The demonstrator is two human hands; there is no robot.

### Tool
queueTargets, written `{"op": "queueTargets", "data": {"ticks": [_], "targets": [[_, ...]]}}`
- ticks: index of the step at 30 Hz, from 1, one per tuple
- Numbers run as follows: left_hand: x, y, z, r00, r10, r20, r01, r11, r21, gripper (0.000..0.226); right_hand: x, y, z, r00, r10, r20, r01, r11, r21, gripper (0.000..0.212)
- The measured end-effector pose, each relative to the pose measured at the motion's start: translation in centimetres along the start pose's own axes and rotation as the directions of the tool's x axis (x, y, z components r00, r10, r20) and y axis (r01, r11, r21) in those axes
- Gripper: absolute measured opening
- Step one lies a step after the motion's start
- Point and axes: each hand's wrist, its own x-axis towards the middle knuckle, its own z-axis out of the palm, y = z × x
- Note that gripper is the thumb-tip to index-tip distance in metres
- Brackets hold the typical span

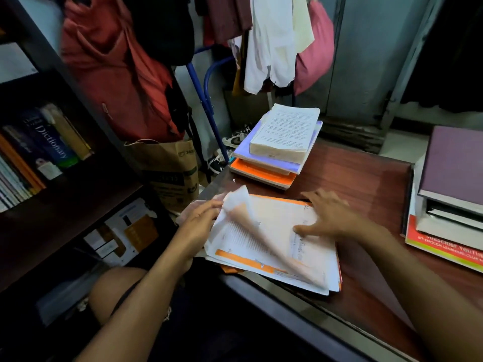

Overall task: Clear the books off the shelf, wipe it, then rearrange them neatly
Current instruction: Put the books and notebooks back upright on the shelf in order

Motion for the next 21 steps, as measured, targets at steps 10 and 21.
{"op": "queueTargets", "data": {"ticks": [10, 21], "targets": [[-0.6, -1.3, -0.2, 1.000, -0.014, 0.016, 0.015, 0.996, -0.090, 0.072, 1.9, -4.3, -6.4, 0.974, -0.121, 0.193, 0.152, 0.976, -0.154, 0.065], [-6.3, -3.8, -7.7, 0.986, -0.077, -0.148, -0.011, 0.858, -0.514, 0.051, 6.9, -22.9, -13.5, 0.660, -0.751, 0.009, 0.596, 0.516, -0.615, 0.054]]}}
